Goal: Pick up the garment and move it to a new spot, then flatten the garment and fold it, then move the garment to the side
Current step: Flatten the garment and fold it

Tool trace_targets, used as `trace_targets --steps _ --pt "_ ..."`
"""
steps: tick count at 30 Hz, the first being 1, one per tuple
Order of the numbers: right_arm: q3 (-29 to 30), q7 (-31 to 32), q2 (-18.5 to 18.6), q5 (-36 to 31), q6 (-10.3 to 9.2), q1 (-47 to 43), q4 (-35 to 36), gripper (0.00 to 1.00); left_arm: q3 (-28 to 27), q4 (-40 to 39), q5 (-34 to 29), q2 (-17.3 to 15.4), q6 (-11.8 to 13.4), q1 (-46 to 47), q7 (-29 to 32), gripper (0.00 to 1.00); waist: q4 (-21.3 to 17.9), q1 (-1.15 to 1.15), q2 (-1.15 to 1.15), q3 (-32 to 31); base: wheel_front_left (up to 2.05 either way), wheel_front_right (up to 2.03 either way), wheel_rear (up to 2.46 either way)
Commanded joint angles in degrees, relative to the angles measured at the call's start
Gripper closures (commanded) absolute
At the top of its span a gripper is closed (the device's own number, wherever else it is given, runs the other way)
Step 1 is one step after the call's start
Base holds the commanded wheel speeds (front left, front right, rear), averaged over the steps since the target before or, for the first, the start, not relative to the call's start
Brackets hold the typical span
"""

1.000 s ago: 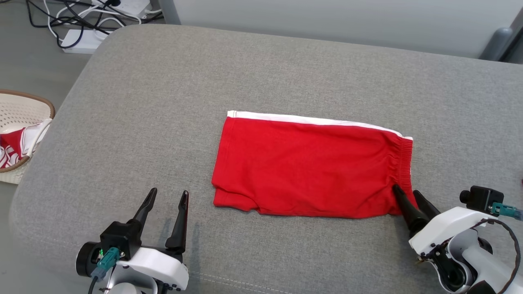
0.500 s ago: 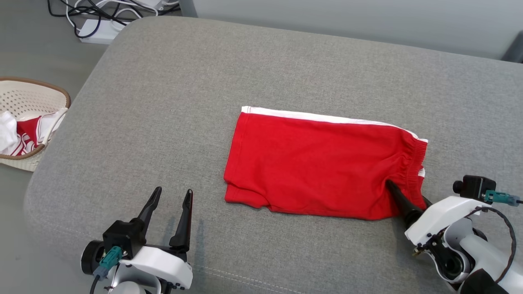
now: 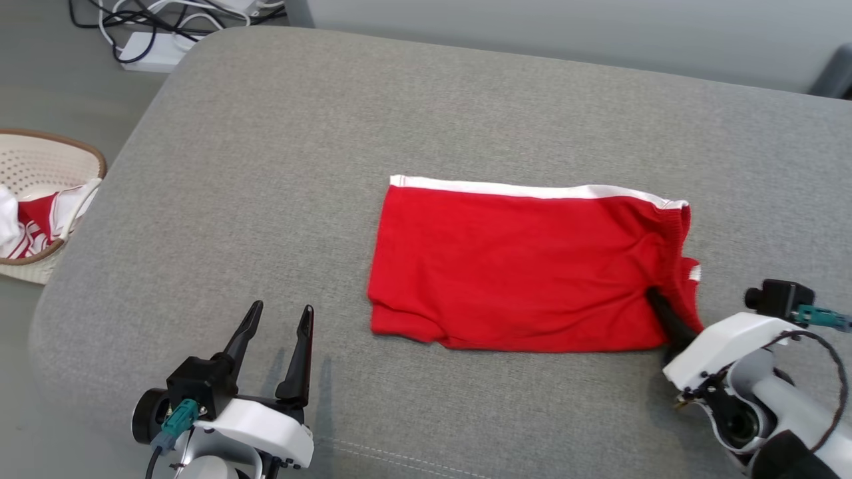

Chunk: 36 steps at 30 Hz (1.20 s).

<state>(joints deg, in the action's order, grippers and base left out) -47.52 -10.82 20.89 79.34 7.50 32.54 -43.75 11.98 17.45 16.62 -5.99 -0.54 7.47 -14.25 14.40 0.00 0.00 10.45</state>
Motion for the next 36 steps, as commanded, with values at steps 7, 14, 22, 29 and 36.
trace_targets --steps 7,14,22,29,36 --pt "1.0 -2.2 6.7 1.3 -0.01 -2.6 -0.4 1.00 -2.6 -0.5 -0.8 0.2 -1.4 1.6 -0.7 0.00 -2.6 0.00 0.00 -0.6 0.00 0.00 0.00" --pt "-1.9 -1.8 11.6 -3.4 -0.01 -0.3 6.3 1.00 -2.4 0.8 -0.8 1.0 -2.4 1.2 -0.7 0.00 -4.4 0.00 0.00 -1.1 0.00 0.00 0.00" --pt "-8.0 9.5 11.8 -10.8 -0.01 7.0 17.4 1.00 -0.7 2.5 -0.2 2.4 -3.4 1.8 -0.7 0.00 -3.4 0.00 0.00 -0.8 0.00 0.00 0.00" --pt "-10.0 17.5 8.3 -14.2 -0.01 10.5 19.2 1.00 1.5 3.1 1.0 3.0 -3.7 2.2 -0.7 0.00 1.0 0.00 0.00 0.2 0.00 0.00 0.00" --pt "-10.0 20.1 4.7 -17.1 -0.01 12.4 15.9 1.00 4.2 2.6 3.5 3.1 -3.1 2.6 -0.7 0.00 5.0 0.00 0.00 1.5 0.00 0.00 0.00"
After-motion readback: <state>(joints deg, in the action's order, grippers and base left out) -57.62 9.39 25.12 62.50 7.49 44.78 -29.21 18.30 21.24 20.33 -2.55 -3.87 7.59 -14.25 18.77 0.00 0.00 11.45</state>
